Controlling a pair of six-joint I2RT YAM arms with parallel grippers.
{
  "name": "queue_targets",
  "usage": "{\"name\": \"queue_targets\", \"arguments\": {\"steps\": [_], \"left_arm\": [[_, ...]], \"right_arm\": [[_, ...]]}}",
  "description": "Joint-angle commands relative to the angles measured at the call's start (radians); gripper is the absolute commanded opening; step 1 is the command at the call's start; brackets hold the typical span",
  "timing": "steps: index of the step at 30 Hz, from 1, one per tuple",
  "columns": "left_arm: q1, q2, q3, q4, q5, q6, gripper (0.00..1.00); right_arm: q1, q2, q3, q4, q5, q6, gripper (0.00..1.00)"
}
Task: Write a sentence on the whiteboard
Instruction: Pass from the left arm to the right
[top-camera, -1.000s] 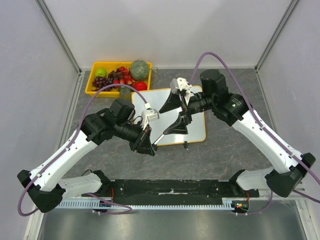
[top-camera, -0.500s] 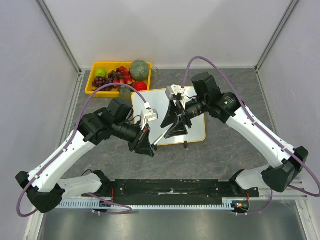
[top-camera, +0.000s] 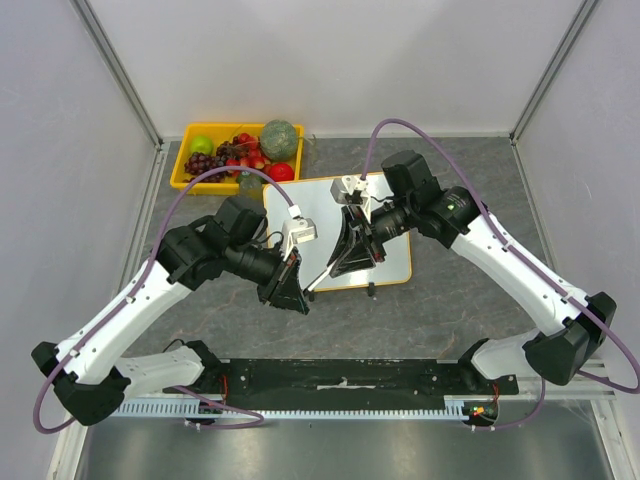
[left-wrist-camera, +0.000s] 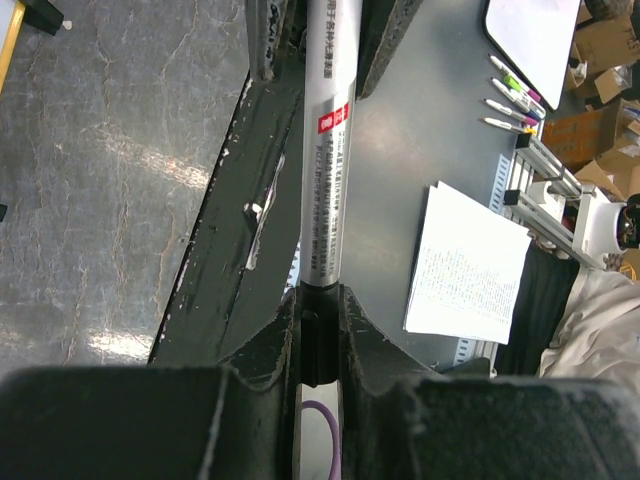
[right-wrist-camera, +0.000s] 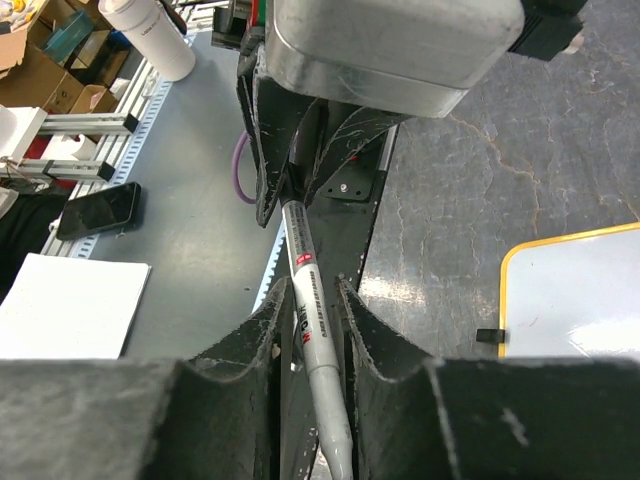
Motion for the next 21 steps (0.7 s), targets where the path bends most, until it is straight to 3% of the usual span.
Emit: {"name": "queue_targets", "arguments": {"steps": [1, 5, 9, 10, 12, 14, 16, 21], "left_arm": [[-0.007, 0.007, 0.024, 0.017, 0.034, 0.024, 0.02], [-0.008, 0.006, 0.013, 0.020, 0.033, 0.024, 0.02], [-0.008, 0.004, 0.016, 0.025, 0.016, 0.023, 0.05], [-0.008, 0.004, 0.020, 0.030, 0.005, 0.017, 0.14], [-0.008, 0.009, 0.029, 0.034, -0.026, 0.004, 0.56], [-0.008, 0.007, 0.052, 0.039, -0.067, -0.011, 0.78], [-0.008, 0.007, 0.084, 0.046, -0.159, -0.040, 0.89], [-0.007, 0.004, 0.184, 0.085, -0.524, -0.202, 0.96]], "right_arm": [[0.000, -0.019, 0.006, -0.001, -0.014, 0.004, 0.25], [0.001, -0.022, 0.004, -0.001, -0.011, 0.004, 0.01], [0.000, -0.026, -0.001, 0.006, 0.000, 0.013, 0.00], [0.001, -0.026, -0.001, 0.009, 0.009, 0.016, 0.00], [0.001, -0.032, -0.004, 0.017, 0.026, 0.024, 0.00], [0.001, -0.042, -0.007, 0.029, 0.063, 0.040, 0.00], [0.001, -0.049, -0.010, 0.052, 0.129, 0.077, 0.00], [0.000, -0.077, -0.036, 0.173, 0.391, 0.247, 0.00]]}}
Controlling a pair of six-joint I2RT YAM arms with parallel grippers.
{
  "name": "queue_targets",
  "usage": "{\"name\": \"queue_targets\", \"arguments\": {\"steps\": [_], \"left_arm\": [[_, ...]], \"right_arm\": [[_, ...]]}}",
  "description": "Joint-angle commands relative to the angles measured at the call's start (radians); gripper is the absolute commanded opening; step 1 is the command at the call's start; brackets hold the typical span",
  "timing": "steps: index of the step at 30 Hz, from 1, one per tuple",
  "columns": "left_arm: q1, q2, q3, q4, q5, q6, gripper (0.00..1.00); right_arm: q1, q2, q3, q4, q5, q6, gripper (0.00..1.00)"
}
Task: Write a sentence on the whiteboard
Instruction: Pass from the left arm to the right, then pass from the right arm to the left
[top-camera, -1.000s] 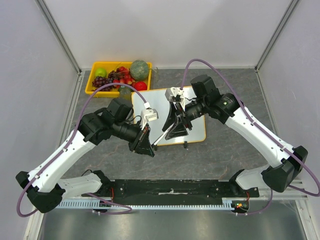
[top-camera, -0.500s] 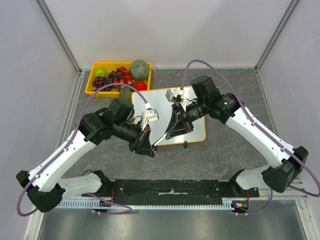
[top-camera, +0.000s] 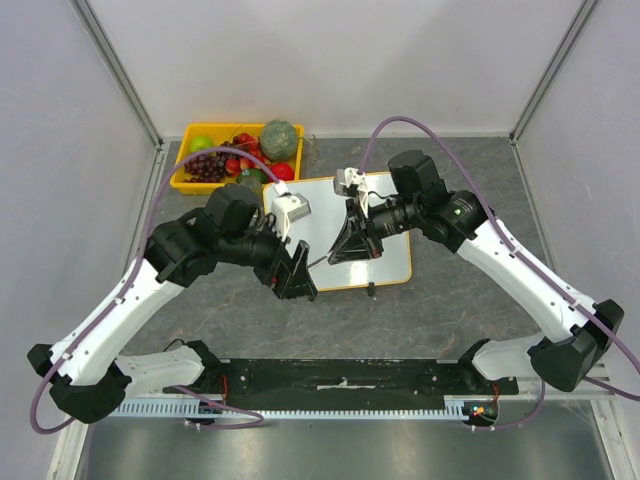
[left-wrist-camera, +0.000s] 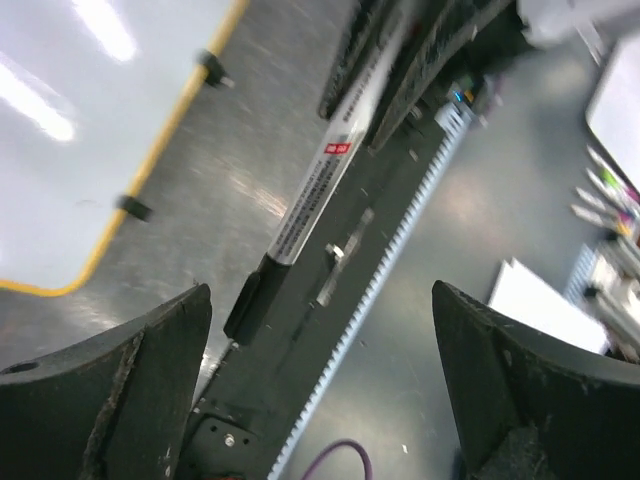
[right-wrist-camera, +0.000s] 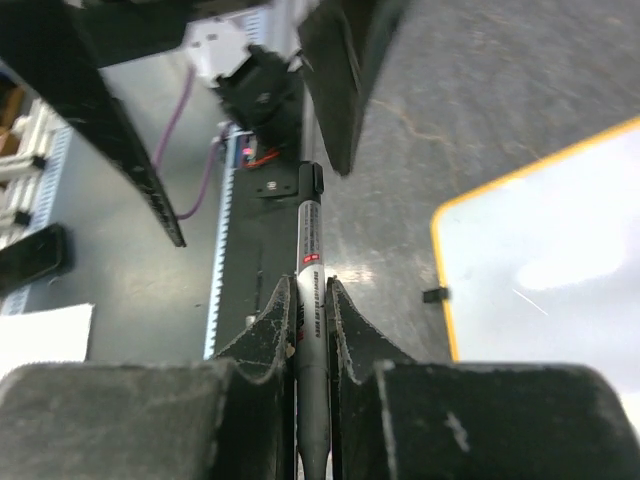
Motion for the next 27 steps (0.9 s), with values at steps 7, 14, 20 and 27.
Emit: {"name": "queue_targets", "arguments": {"steps": [7, 14, 20, 27], "left_arm": [[0.014, -0.009, 0.099, 0.254, -0.518, -0.388, 1.00], [0.034, 0.027, 0.017, 0.576, -0.288, -0.523, 1.00], [0.036, 0.159, -0.028, 0.888, -0.044, -0.699, 0.99], [0.009, 0.267, -0.028, 1.198, 0.008, -0.793, 0.96]], "right_arm": [[-0.001, -0.168, -0.146, 0.368, 0.645, 0.406, 0.00], [-0.001, -0.484, -0.452, 0.710, 1.051, 0.655, 0.00], [-0.001, -0.636, -0.644, 0.960, 1.109, 0.755, 0.00], [-0.001, -0.649, -0.692, 1.063, 1.102, 0.837, 0.00]]}}
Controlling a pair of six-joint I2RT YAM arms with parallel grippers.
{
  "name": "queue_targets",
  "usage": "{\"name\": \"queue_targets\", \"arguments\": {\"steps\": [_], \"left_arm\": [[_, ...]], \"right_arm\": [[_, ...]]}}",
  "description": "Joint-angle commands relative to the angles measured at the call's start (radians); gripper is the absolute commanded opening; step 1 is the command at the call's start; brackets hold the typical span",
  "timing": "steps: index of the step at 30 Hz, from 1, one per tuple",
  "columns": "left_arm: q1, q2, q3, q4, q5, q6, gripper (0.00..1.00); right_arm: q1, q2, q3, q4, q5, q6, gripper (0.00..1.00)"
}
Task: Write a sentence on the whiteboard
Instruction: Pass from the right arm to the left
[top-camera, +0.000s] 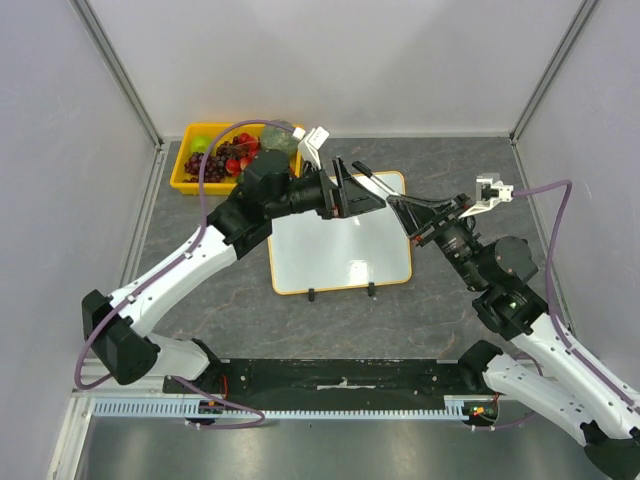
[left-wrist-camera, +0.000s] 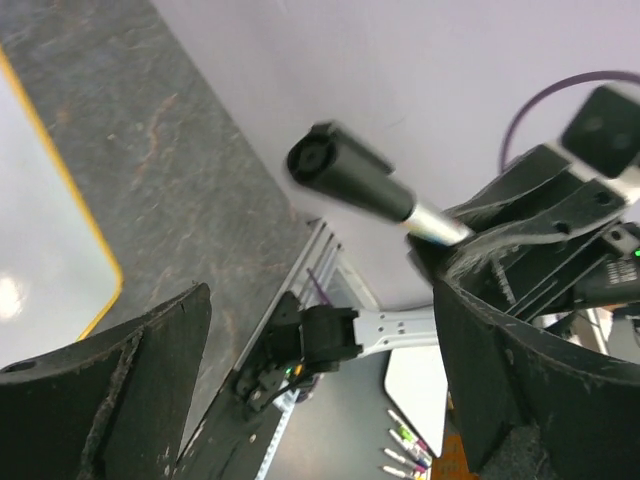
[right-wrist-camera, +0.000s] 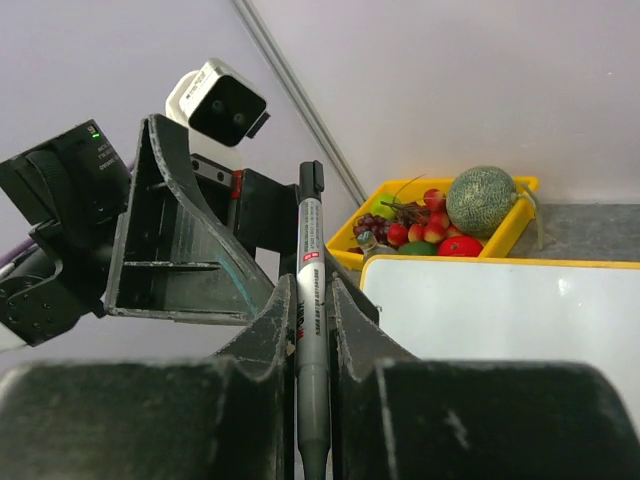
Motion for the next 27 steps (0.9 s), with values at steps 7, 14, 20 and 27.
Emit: {"name": "queue_targets", "arguments": {"steps": [7, 14, 20, 27], "left_arm": [[-0.047, 0.061, -0.031, 0.474, 0.058, -0.194, 0.73], [-0.058, 0.074, -0.030, 0.503, 0.051, -0.187, 0.46], [-0.058, 0.075, -0.030, 0.495, 0.020, -0.184, 0.48], [-0.063, 0.094, -0.025, 0.514, -0.006, -0.182, 0.48]], "right_arm": [[0.001, -0.019, -0.054, 0.168, 0.045, 0.106, 0.00], [0.001, -0.025, -0.053, 0.157, 0.048, 0.111, 0.00], [0.001, -0.028, -0.065, 0.172, 0.024, 0.126, 0.00], [0.001, -0.037, -0.076, 0.182, -0.004, 0.142, 0.00]]}}
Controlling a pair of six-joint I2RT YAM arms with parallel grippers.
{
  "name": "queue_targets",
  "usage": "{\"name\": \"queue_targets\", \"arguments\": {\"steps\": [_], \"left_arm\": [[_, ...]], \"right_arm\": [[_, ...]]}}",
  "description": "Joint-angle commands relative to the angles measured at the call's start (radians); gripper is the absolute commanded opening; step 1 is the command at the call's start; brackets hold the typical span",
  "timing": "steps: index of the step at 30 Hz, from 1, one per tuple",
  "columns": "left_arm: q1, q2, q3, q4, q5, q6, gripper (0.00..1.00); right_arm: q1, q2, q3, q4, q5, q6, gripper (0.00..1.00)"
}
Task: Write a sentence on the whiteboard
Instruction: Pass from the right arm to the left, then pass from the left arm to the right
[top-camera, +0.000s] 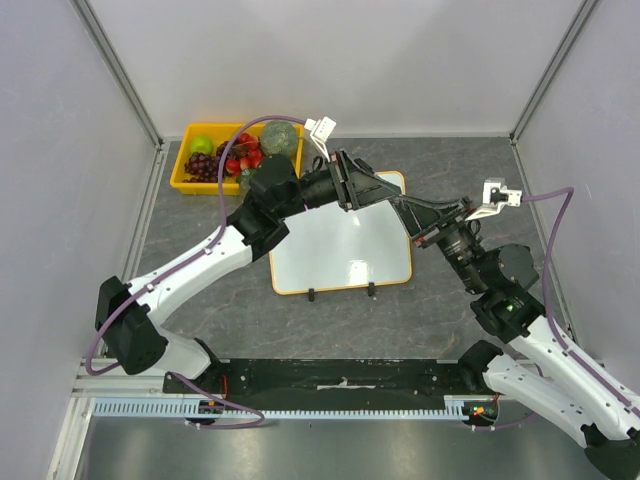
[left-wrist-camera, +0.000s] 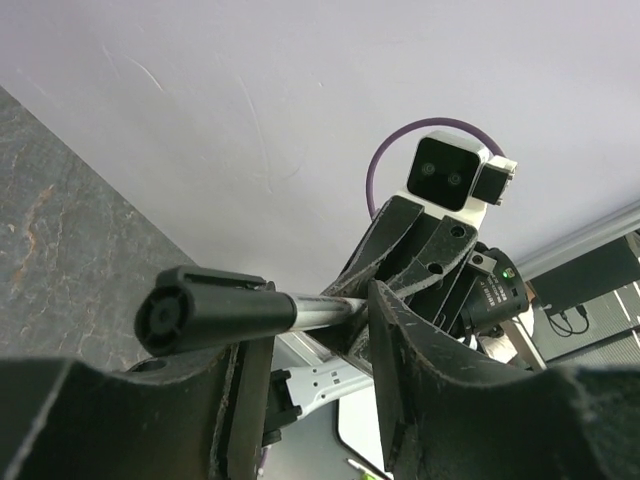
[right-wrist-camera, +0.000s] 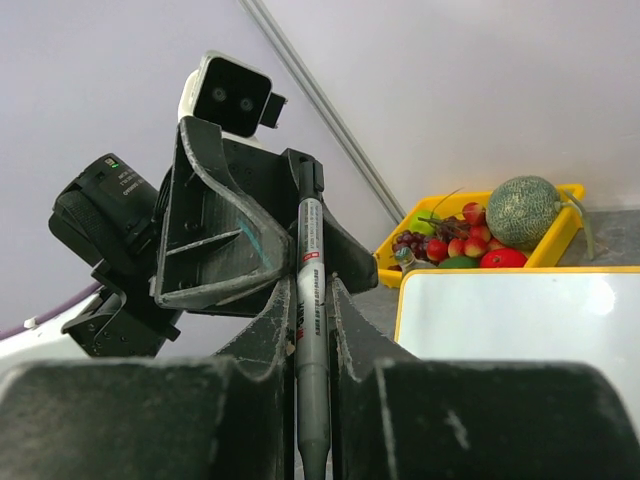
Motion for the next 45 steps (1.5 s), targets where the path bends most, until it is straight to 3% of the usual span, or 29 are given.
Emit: {"name": "queue_targets", "arguments": {"steps": [1, 5, 9, 12, 15, 17, 21, 27, 33, 36, 41, 45], "left_arm": [[-0.009, 0.010, 0.009, 0.059, -0.038, -0.015, 0.45], [-0.010, 0.009, 0.005, 0.059, -0.053, -0.012, 0.28], [-0.010, -0.002, -0.006, 0.059, -0.065, -0.002, 0.04], [-0.010, -0.010, -0.008, 0.034, -0.064, 0.017, 0.02], [-0.010, -0.031, 0.003, -0.036, -0.078, 0.067, 0.02], [-0.007, -0.059, 0.009, -0.114, -0.117, 0.116, 0.02], [-0.001, -0.106, 0.060, -0.291, -0.151, 0.256, 0.02], [0.001, -0.142, 0.218, -0.732, -0.095, 0.520, 0.02], [0.002, -0.177, 0.328, -1.028, 0.000, 0.684, 0.02], [0.001, -0.203, 0.359, -1.108, 0.026, 0.734, 0.02], [0.001, -0.225, 0.397, -1.174, 0.073, 0.782, 0.02], [0.001, -0.205, 0.408, -1.196, 0.099, 0.787, 0.02]], "right_arm": [[0.001, -0.022, -0.013, 0.051, -0.011, 0.020, 0.00], [0.001, -0.025, -0.014, 0.039, -0.020, 0.018, 0.00], [0.001, -0.013, -0.014, 0.022, -0.048, 0.027, 0.00], [0.001, 0.001, -0.016, -0.001, -0.058, 0.036, 0.31], [0.001, 0.006, -0.006, -0.026, -0.093, 0.018, 0.81], [0.001, 0.001, 0.004, -0.058, -0.101, 0.003, 0.98], [0.001, -0.022, 0.047, -0.125, -0.088, -0.058, 0.98], [0.001, 0.036, 0.179, -0.256, -0.160, -0.184, 0.98], [-0.002, 0.163, 0.294, -0.323, -0.395, -0.304, 0.98], [-0.007, 0.237, 0.346, -0.336, -0.570, -0.319, 0.93], [-0.008, 0.369, 0.354, -0.230, -0.909, -0.228, 0.80], [-0.008, 0.398, 0.270, 0.076, -1.057, -0.030, 0.74]]}}
